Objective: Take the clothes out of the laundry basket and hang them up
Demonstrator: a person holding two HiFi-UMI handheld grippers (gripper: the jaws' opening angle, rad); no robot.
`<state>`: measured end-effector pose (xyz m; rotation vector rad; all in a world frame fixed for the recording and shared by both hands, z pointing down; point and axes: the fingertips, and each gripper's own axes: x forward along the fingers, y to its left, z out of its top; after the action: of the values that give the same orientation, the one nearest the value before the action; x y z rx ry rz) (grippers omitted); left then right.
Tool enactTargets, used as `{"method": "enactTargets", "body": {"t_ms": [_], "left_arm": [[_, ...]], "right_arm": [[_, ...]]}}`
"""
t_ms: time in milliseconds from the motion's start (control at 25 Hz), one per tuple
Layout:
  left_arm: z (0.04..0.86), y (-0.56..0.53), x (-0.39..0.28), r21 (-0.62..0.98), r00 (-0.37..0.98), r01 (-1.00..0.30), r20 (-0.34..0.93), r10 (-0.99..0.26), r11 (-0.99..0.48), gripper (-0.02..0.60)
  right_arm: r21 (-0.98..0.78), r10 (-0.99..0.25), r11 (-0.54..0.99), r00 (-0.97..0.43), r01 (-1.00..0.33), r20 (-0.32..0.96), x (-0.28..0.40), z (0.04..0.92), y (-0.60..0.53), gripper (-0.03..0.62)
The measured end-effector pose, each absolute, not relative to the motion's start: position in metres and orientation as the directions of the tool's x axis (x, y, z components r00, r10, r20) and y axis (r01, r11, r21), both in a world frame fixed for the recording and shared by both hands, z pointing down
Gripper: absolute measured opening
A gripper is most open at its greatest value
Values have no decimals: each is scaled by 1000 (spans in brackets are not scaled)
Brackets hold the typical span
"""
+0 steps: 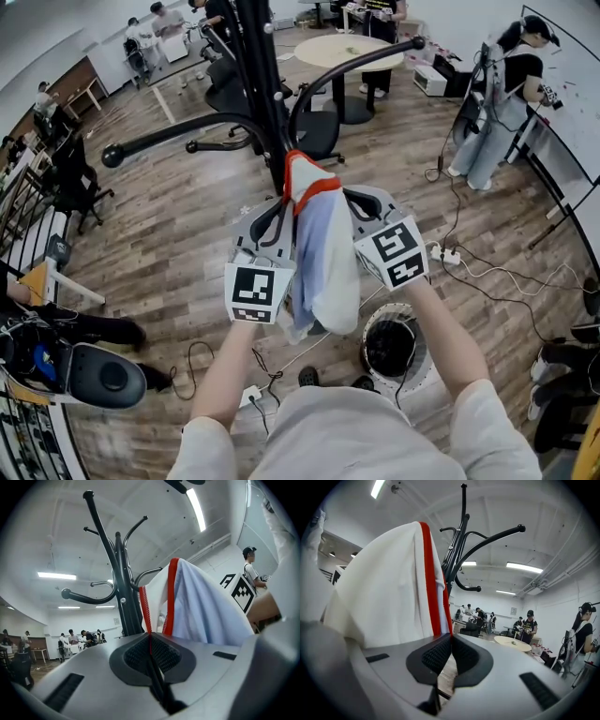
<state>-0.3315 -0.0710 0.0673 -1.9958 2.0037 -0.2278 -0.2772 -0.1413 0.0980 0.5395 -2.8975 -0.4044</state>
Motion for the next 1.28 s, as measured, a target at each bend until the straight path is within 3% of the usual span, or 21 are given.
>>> {"method": "enactTargets", "body": {"t_ms": [680, 1280], "left_arm": [[76, -65, -309, -281, 50, -959, -59, -997, -32, 21], [74, -55, -312, -225, 54, -974, -84, -995, -33, 25]], "right_arm": [[243, -309, 932, -939, -268, 148, -267, 107, -120, 15], [260, -337, 916, -937, -305, 89, -258, 93, -119, 29]]}}
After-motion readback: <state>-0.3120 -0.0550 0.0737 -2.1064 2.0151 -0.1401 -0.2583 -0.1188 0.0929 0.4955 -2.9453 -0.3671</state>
